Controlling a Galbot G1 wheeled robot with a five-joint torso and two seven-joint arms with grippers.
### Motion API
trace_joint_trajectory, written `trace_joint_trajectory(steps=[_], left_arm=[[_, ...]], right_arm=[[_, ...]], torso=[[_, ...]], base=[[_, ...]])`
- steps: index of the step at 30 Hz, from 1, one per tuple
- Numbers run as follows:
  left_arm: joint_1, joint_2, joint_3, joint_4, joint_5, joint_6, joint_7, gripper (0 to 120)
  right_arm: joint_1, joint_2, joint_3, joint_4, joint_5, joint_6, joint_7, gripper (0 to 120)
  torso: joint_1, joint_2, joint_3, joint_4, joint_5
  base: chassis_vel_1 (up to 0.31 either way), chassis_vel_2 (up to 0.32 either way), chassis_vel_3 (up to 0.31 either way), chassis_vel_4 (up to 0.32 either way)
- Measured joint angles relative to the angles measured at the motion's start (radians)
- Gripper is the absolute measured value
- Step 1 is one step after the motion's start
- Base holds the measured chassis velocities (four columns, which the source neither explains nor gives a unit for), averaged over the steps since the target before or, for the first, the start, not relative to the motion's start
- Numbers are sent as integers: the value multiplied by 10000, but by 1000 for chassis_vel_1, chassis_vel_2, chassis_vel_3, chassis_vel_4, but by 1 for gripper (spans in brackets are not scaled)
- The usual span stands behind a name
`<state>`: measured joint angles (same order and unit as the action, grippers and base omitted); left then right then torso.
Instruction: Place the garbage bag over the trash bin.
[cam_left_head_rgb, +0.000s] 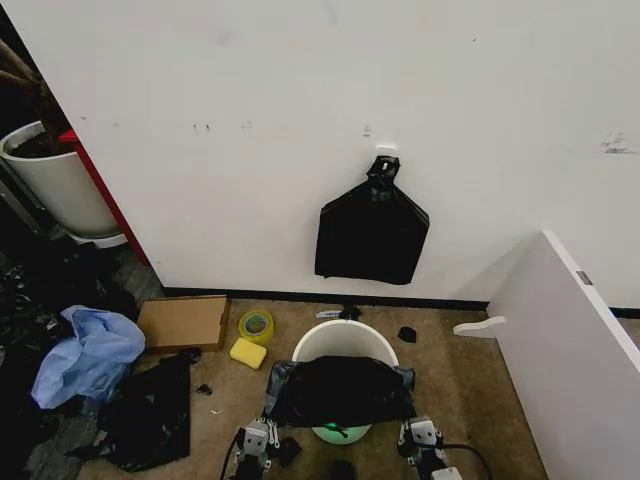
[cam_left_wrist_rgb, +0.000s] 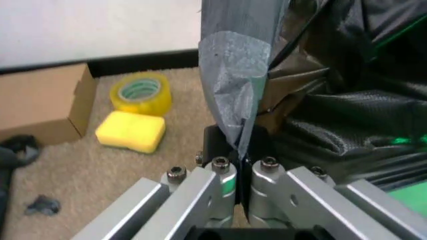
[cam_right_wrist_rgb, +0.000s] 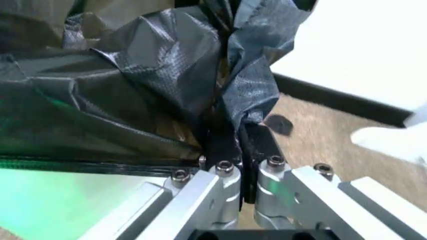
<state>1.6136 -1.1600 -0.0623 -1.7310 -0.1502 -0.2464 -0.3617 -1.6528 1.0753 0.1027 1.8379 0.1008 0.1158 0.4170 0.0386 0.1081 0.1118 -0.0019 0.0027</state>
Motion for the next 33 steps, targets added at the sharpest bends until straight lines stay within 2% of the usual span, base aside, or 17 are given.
trace_joint_trajectory(steps=[11,14,16,19,22,25,27,29,33], left_arm=[[-167,14,-124,6,-1137,92,429,0],[-75,190,-136,-233,-1396,104,394,1],[107,407,-135,-621,-1545,456,262,11],[274,609,-135,-970,-1657,769,103,19],[586,891,-191,-1703,-1684,1453,-423,32],[692,977,-208,-1973,-1697,1730,-661,36],[828,1099,-230,-2309,-1715,2055,-915,46],[1030,1304,-262,-2677,-1716,2221,-1085,56],[1499,1736,-391,-3320,-1701,2075,-994,68]], right_arm=[[-80,-44,45,-262,160,300,-288,0],[-481,-267,230,87,449,496,-705,8],[-1003,-520,399,682,865,301,-1247,18],[-1382,-694,473,1156,1075,17,-1275,25],[-1931,-962,545,1835,1221,-320,-941,36],[-2093,-1052,546,2041,1231,-392,-755,43],[-2288,-1164,543,2267,1244,-483,-494,52],[-2487,-1269,544,2528,1259,-529,-277,61],[-2560,-1290,685,3056,1451,-70,-329,74]], torso=[[0,0,0,-1,-1],[0,0,0,0,-1],[0,0,-1,-1,-2],[0,0,-1,-1,-2],[0,0,-1,-1,-2],[0,0,-1,0,-3],[0,0,-1,0,-1],[0,0,-1,-1,-4],[0,0,-1,-1,-3]], base=[[0,0,0,0],[0,0,0,0],[0,0,0,0],[0,0,0,0],[0,0,0,0],[0,0,0,0],[0,0,0,0],[0,0,0,0],[0,0,0,0]])
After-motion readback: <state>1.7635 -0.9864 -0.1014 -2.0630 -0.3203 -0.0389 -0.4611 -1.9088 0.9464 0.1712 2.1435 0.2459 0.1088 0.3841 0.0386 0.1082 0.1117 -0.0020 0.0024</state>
